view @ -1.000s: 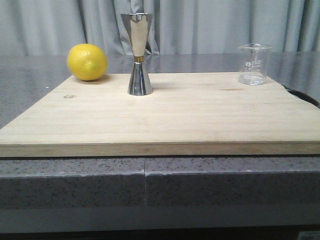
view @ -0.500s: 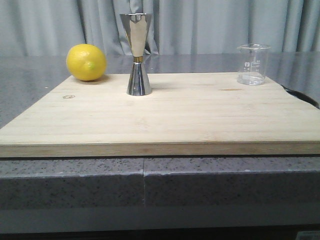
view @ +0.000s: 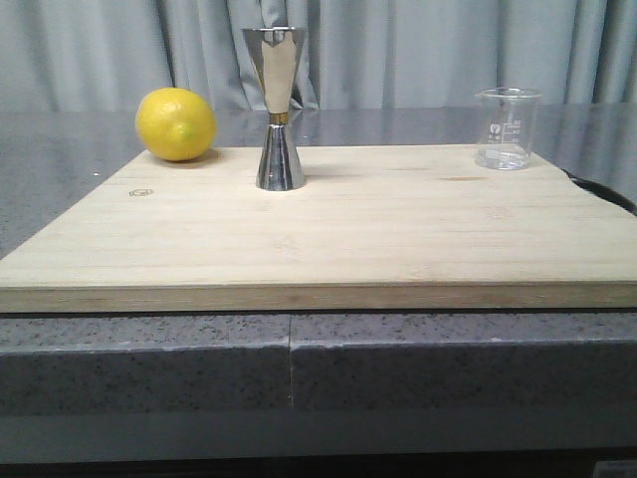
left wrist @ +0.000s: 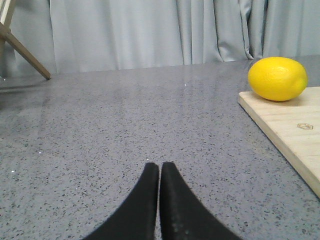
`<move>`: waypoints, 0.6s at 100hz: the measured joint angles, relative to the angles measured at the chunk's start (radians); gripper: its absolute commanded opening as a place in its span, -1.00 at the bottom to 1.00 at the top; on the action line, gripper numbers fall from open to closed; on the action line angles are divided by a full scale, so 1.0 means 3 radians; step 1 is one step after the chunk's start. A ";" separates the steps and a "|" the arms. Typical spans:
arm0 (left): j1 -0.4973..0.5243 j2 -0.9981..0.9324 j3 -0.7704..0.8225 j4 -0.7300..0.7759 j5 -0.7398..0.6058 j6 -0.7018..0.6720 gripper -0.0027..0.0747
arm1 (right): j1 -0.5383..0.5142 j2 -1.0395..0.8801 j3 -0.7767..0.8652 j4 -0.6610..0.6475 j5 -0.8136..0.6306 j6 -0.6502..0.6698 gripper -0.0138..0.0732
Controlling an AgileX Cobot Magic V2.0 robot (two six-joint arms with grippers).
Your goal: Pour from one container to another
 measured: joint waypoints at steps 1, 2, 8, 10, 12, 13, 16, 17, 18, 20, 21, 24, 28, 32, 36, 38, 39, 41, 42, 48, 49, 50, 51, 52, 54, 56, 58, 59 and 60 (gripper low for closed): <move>0.0000 0.0000 0.0000 0.0000 0.0000 0.0000 -0.99 | 0.0000 -0.0002 0.0028 0.0008 0.0000 -0.0027 -0.84; 0.0000 0.0000 0.0000 0.0000 0.0000 0.0000 -0.99 | 0.0000 -0.0002 0.0040 0.0016 0.0000 -0.0040 -0.84; 0.0000 0.0000 0.0000 0.0000 0.0000 0.0000 -0.99 | 0.0000 -0.0002 0.0056 0.0079 0.0071 -0.0101 -0.84; 0.0000 0.0000 0.0000 0.0000 0.0000 0.0000 -0.99 | 0.0000 -0.0009 0.0050 0.0093 0.0071 -0.0108 -0.84; 0.0000 0.0000 0.0000 0.0000 0.0000 0.0000 -0.99 | 0.0000 -0.0009 0.0050 0.0111 0.0088 -0.0118 -0.84; 0.0000 0.0000 0.0000 0.0000 0.0000 0.0000 -0.99 | 0.0000 -0.0009 0.0050 0.0110 0.0098 -0.0123 -0.84; 0.0000 0.0000 0.0000 0.0000 0.0000 0.0000 -0.99 | 0.0000 -0.0009 0.0050 0.0128 0.0135 -0.0140 -0.84; 0.0000 0.0000 0.0000 0.0000 0.0000 0.0000 -0.99 | 0.0000 -0.0009 0.0050 0.0128 0.0145 -0.0141 -0.84; 0.0000 0.0000 0.0000 0.0000 0.0000 0.0000 -0.99 | 0.0000 -0.0009 0.0050 0.0135 0.0146 -0.0148 -0.84; 0.0000 0.0000 0.0000 0.0000 0.0000 0.0000 -0.99 | 0.0000 -0.0009 0.0050 0.0135 0.0152 -0.0149 -0.84; 0.0000 0.0000 0.0000 0.0000 0.0000 0.0000 -0.99 | 0.0000 -0.0009 0.0050 0.0140 0.0152 -0.0157 -0.84; 0.0000 0.0000 0.0000 0.0000 0.0000 0.0000 -0.99 | 0.0000 -0.0009 0.0050 0.0142 0.0152 -0.0158 -0.84; 0.0000 0.0000 0.0000 0.0000 0.0000 0.0000 -0.99 | 0.0000 -0.0009 0.0050 0.0148 0.0152 -0.0164 -0.84; 0.0000 0.0000 0.0000 0.0000 0.0000 0.0000 -0.99 | 0.0000 -0.0009 0.0050 0.0155 0.0145 -0.0164 -0.84; 0.0000 0.0000 0.0000 0.0000 0.0000 0.0000 -0.99 | 0.0000 -0.0009 0.0050 0.0155 0.0139 -0.0164 -0.84; 0.0000 0.0000 0.0000 0.0000 0.0000 0.0000 -0.99 | 0.0000 -0.0009 0.0050 0.0155 0.0139 -0.0164 -0.84; 0.0000 0.0000 0.0000 0.0000 0.0000 0.0000 -0.99 | 0.0000 -0.0009 0.0050 0.0155 0.0139 -0.0164 -0.84; 0.0000 0.0000 0.0000 0.0000 0.0000 0.0000 -0.99 | 0.0000 -0.0009 0.0050 0.0155 0.0139 -0.0164 -0.84; 0.0000 0.0000 0.0000 0.0000 0.0000 0.0000 -0.99 | 0.0000 -0.0009 0.0050 0.0155 0.0139 -0.0164 -0.84; 0.0000 0.0000 0.0000 0.0000 0.0000 0.0000 -0.99 | 0.0000 -0.0009 0.0050 0.0155 0.0139 -0.0170 -0.84; 0.0000 0.0000 0.0000 0.0000 0.0000 0.0000 -0.99 | 0.0000 -0.0009 0.0050 0.0155 0.0139 -0.0166 -0.84; 0.0000 0.0000 0.0000 0.0000 0.0000 0.0000 -0.99 | 0.0000 -0.0009 0.0050 0.0155 0.0139 -0.0166 -0.84; 0.0000 0.0000 0.0000 0.0000 0.0000 0.0000 -0.99 | 0.0000 -0.0009 0.0050 0.0155 0.0139 -0.0166 -0.84; 0.0000 0.0000 0.0000 0.0000 0.0000 0.0000 -0.99 | 0.0000 -0.0009 0.0050 0.0155 0.0139 -0.0166 -0.84; 0.0000 0.0000 0.0000 0.0000 0.0000 0.0000 -0.99 | 0.0000 -0.0009 0.0050 0.0155 0.0139 -0.0166 -0.84; 0.0000 0.0000 0.0000 0.0000 0.0000 0.0000 -0.99 | 0.0000 -0.0009 0.0050 0.0155 0.0139 -0.0166 -0.84; 0.0000 0.0000 0.0000 0.0000 0.0000 0.0000 -0.99 | 0.0000 -0.0009 0.0050 0.0155 0.0139 -0.0172 -0.84; 0.0000 0.0000 0.0000 0.0000 0.0000 0.0000 -0.99 | 0.0000 -0.0009 0.0050 0.0155 0.0139 -0.0172 -0.84; 0.0000 0.0000 0.0000 0.0000 0.0000 0.0000 -0.99 | 0.0000 -0.0009 0.0050 0.0155 0.0139 -0.0172 -0.84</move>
